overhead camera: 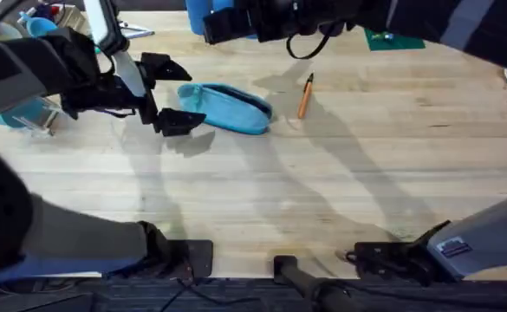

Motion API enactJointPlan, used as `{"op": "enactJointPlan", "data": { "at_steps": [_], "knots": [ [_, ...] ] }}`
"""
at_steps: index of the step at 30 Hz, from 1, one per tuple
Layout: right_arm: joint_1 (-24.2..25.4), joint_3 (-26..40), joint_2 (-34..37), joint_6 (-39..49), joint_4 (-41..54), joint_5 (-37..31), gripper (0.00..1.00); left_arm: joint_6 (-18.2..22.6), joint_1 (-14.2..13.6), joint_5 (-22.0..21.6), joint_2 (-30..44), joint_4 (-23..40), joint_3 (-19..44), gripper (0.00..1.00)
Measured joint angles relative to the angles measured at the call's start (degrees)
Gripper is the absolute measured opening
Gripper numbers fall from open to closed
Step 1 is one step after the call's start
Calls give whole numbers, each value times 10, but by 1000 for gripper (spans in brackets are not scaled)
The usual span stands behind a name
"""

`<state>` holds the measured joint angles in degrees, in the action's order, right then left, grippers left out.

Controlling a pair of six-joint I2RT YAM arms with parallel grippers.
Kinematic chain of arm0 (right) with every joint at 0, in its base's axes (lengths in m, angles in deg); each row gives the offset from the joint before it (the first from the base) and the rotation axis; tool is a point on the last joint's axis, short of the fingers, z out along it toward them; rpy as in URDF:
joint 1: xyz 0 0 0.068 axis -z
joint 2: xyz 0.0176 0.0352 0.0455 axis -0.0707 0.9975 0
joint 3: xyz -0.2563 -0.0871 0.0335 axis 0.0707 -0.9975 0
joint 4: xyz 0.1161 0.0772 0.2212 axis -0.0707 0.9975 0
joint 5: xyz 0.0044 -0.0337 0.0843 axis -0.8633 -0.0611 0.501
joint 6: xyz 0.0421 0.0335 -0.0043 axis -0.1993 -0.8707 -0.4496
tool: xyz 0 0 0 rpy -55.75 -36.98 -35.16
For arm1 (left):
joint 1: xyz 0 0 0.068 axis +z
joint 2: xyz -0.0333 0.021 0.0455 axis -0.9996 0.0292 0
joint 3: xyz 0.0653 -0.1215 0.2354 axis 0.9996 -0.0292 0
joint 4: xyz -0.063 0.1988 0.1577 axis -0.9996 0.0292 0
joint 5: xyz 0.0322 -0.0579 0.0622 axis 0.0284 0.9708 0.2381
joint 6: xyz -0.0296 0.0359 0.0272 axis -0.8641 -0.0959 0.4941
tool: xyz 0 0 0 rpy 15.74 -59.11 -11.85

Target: Unzip the bag, pick up the pens from the table one at a time and place them inside, then zip the bag closed.

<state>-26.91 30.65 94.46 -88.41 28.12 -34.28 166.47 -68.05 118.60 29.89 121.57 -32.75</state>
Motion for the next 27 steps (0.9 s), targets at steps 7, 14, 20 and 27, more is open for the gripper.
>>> {"op": "enactJointPlan", "data": {
  "at_steps": [7,14,20,27],
  "knots": [
    [4,0,0,0,0,0,995,-86,0,-6,-135,43,0,993],
    [9,0,0,0,0,0,995,-280,0,-76,-230,49,0,994],
    [9,0,0,0,0,0,995,-369,0,-114,-317,108,0,994],
    [9,0,0,0,0,0,995,-394,0,-129,-407,159,0,994]
  ]
}}
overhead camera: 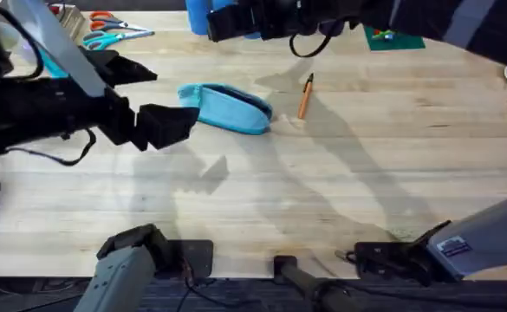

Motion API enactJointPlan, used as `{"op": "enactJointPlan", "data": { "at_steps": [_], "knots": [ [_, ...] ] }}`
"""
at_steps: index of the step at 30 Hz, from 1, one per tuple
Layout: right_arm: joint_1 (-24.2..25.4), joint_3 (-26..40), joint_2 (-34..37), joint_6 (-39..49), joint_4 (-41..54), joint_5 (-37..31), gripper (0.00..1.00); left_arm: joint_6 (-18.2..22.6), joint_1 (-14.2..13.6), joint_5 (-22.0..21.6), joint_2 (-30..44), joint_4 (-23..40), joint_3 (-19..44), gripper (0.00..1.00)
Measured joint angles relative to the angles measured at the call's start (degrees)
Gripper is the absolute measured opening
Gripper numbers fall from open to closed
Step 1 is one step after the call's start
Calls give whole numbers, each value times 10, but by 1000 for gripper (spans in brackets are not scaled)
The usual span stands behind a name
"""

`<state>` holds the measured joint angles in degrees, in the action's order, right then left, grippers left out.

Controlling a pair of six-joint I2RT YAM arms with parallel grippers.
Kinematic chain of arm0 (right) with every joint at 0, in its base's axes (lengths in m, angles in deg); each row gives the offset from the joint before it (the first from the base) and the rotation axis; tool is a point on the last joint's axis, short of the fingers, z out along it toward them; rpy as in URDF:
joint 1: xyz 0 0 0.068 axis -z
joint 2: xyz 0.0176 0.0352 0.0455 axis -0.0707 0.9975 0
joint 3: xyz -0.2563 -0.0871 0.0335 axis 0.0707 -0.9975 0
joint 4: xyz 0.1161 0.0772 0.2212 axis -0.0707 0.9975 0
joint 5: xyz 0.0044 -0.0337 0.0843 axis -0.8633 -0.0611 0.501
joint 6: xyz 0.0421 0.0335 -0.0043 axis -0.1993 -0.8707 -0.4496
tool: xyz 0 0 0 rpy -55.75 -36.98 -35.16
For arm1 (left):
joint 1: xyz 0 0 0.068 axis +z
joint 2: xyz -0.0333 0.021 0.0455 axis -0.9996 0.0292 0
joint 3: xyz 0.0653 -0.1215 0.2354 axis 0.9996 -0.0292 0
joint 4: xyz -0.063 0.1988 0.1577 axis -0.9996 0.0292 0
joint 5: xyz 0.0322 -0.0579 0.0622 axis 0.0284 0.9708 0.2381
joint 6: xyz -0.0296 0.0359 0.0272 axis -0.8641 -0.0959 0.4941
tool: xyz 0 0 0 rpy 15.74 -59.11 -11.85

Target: Unzip the bag, pick up the pens from the table one at a time and place them inside, then zip the bag closed.

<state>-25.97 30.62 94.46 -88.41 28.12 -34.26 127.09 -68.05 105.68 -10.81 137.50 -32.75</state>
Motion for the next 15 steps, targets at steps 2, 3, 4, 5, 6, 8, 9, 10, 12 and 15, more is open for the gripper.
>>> {"op": "enactJointPlan", "data": {
  "at_steps": [2,3,4,5,6,8,9,10,12,15],
  "knots": [
    [0,0,0,0,0,0,995,-3,0,-5,-14,3,0,993],
    [0,0,0,0,0,0,996,-3,0,-7,-19,3,0,993],
    [0,0,0,0,0,0,995,-4,0,-9,-22,3,0,993],
    [0,0,0,0,0,0,996,-5,0,-10,-25,3,0,993],
    [0,0,0,0,1,1,995,-5,0,-11,-25,3,0,993],
    [0,0,0,0,11,7,995,-6,0,-12,-24,3,0,993],
    [0,0,0,0,20,9,995,-6,0,-12,-24,3,0,993],
    [0,0,0,0,30,11,995,-7,0,-13,-24,3,0,993],
    [0,0,0,0,40,13,995,-7,0,-13,-24,3,0,993],
    [0,0,0,-2,42,15,995,-7,0,-13,-24,3,0,993]
  ]
}}
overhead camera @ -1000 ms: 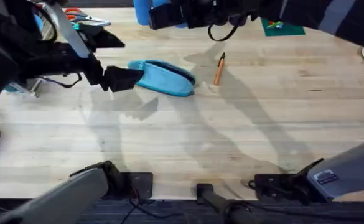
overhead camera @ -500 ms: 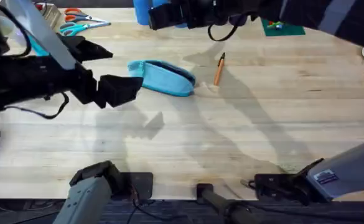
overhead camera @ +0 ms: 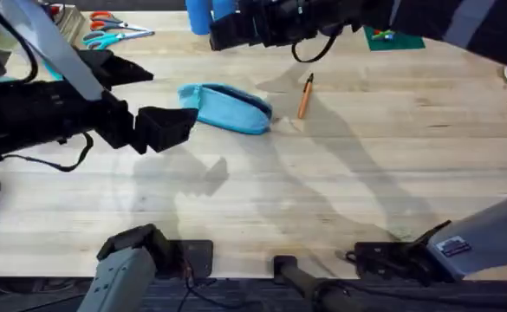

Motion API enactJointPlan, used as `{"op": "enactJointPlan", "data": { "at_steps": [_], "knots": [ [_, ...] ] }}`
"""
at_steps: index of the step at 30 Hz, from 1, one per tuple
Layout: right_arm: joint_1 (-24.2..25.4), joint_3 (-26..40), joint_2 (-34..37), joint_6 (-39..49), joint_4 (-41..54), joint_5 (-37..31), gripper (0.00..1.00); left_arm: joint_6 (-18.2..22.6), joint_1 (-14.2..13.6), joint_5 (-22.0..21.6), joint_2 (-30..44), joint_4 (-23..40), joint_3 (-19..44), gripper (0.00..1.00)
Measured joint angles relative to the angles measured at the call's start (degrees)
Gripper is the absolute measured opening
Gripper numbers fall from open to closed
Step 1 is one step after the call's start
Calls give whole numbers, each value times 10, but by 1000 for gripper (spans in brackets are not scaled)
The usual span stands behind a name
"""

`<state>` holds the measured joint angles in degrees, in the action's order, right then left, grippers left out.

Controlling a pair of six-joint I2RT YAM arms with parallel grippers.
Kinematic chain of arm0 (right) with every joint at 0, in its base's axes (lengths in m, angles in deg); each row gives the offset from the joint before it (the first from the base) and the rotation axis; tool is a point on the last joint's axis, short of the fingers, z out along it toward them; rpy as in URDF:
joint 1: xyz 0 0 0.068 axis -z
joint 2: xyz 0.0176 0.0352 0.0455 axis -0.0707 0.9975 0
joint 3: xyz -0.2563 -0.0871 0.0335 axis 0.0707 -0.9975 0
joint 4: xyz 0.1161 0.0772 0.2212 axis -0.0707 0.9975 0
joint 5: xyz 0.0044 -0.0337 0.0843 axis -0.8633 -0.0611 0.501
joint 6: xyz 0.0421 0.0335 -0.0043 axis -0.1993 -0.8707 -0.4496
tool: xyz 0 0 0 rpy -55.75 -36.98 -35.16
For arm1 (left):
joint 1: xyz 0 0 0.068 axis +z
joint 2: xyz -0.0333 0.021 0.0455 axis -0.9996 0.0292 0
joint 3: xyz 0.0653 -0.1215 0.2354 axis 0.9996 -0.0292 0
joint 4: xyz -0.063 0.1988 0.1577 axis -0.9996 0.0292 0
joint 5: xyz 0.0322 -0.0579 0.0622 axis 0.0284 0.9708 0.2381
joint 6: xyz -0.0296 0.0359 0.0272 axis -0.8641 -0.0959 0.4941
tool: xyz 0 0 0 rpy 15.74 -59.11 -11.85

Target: Unzip the bag, pick up the pens from the table one at a time and place them inside, then zip the bag closed.

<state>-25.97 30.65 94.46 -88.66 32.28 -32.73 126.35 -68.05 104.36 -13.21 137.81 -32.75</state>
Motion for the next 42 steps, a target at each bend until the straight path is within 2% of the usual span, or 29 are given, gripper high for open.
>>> {"op": "enactJointPlan", "data": {
  "at_steps": [1,4,7,8,9,12,18,24,28,35,42],
  "knots": [
    [0,0,0,0,0,0,980,0,0,0,0,0,0,993],
    [0,0,0,2,-1,2,599,0,0,0,0,0,0,993],
    [0,1,0,13,0,0,167,0,0,0,0,0,0,994],
    [0,3,0,16,2,-6,62,0,0,0,0,0,0,994],
    [0,7,0,20,7,-11,37,0,0,0,0,0,0,993],
    [0,34,0,46,44,-24,29,0,0,0,0,0,0,993],
    [0,128,0,101,197,-59,29,0,0,0,0,0,0,994],
    [-1,190,0,125,262,-73,29,0,0,0,0,0,0,994],
    [-9,201,0,149,295,-78,29,0,0,0,0,0,0,994],
    [-52,202,8,215,363,-92,29,0,0,0,0,0,0,994],
    [-59,203,48,233,369,-118,29,0,0,0,0,0,0,993]
  ]
}}
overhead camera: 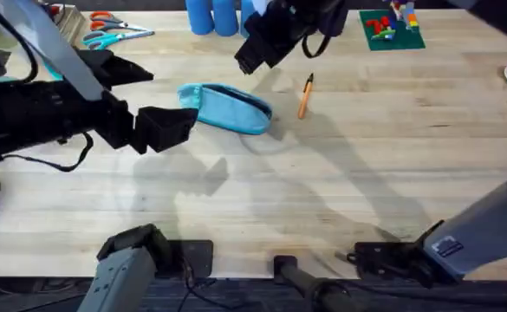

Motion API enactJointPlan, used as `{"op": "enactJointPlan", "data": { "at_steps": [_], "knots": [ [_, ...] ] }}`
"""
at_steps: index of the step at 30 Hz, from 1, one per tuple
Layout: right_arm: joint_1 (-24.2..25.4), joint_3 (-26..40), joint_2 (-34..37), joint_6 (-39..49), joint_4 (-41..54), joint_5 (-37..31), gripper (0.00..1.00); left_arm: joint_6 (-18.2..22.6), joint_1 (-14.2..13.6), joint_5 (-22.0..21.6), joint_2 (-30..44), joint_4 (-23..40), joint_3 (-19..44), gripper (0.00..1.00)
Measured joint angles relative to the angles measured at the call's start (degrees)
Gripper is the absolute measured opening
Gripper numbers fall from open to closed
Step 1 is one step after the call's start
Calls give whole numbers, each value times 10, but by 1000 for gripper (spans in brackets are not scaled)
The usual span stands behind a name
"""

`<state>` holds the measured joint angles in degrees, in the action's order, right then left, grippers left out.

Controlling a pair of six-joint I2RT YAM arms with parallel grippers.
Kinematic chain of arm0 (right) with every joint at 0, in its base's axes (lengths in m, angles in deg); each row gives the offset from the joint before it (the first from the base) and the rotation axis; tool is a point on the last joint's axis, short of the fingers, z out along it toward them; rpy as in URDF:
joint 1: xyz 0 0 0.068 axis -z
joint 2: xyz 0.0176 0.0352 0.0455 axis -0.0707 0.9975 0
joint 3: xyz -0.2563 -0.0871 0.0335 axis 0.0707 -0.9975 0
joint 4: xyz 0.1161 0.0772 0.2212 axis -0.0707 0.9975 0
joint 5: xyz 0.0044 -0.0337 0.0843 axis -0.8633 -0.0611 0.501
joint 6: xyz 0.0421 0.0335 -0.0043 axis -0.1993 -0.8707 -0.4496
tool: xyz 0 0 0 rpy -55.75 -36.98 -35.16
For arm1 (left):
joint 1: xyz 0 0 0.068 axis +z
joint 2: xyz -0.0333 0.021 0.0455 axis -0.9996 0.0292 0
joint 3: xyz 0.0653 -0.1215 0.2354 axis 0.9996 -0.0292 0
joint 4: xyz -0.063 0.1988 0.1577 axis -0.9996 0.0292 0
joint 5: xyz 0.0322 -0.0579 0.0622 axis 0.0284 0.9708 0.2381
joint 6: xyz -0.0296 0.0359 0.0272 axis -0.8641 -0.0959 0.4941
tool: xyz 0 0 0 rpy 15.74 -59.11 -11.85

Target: Unzip the bag, pick up the pens from the table one at a time and place them inside, then zip the bag closed.

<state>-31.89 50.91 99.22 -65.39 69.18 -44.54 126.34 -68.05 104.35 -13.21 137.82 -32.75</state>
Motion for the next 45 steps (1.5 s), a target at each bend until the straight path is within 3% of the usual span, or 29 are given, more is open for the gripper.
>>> {"op": "enactJointPlan", "data": {
  "at_steps": [39,41,42,45],
  "knots": [
    [-14,0,161,6,-3,-8,33,0,0,0,0,0,0,993],
    [-14,0,161,5,-3,-8,105,0,0,0,0,0,0,993],
    [-14,0,161,4,-3,-8,199,0,0,0,0,0,0,993],
    [-15,0,161,3,-4,-2,624,0,0,0,0,0,0,993]
  ]
}}
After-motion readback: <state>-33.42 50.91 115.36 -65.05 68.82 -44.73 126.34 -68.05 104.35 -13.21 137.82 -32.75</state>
